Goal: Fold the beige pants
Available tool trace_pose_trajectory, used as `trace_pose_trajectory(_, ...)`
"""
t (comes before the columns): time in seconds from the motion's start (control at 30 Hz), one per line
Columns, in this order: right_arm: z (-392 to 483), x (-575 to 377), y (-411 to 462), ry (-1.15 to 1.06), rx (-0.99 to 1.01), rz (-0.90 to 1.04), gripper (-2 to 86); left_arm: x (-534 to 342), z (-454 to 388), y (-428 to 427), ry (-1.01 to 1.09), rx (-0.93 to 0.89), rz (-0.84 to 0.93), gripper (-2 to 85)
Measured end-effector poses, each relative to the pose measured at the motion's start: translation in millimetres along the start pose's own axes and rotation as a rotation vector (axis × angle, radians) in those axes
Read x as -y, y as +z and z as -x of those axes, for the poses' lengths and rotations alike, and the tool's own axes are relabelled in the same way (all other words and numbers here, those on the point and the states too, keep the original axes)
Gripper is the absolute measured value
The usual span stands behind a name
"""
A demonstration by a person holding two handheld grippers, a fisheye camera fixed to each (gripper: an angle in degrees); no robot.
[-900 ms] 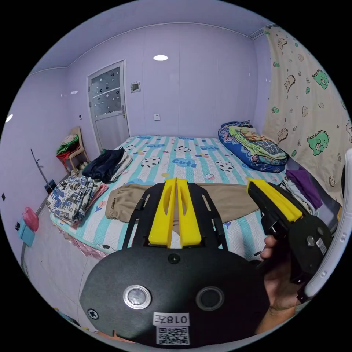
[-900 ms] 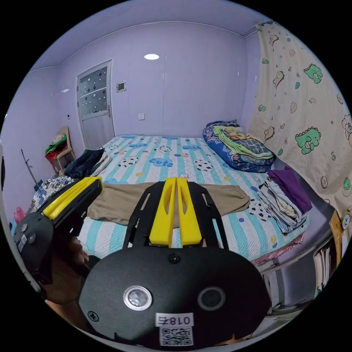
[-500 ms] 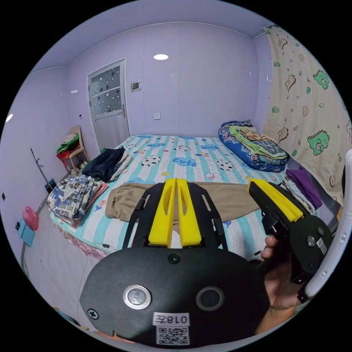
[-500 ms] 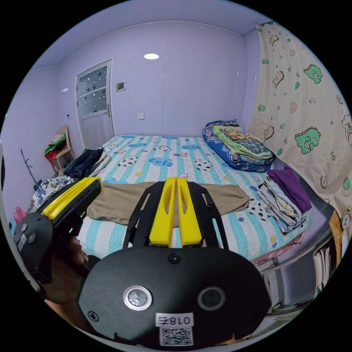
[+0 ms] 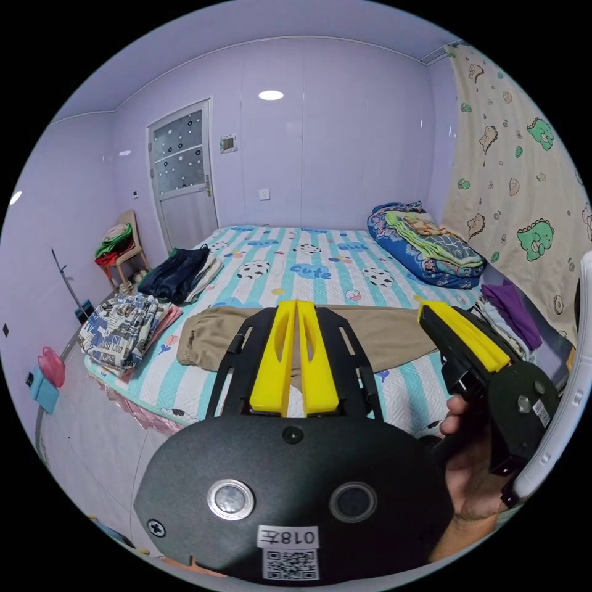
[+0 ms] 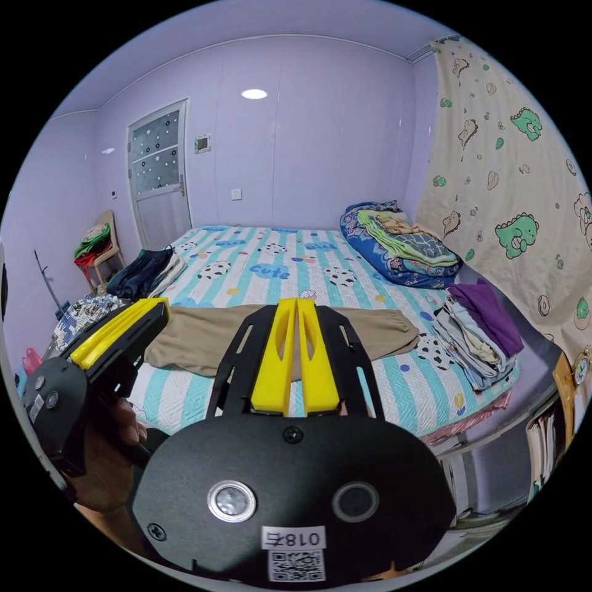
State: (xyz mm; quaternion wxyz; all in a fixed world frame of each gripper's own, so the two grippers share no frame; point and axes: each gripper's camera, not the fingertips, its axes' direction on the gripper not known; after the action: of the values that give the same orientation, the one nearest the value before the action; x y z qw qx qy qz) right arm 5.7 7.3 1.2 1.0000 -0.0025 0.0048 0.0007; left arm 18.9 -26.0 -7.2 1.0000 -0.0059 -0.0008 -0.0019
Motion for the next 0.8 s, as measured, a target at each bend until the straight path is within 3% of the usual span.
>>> trace_pose_trajectory(0.8, -0.3, -2.3, 0.4, -0.003, -0.008, 0.002, -1.0, -0.6, 3.1, -6.5, -0.002, 0.003, 0.005, -1.0)
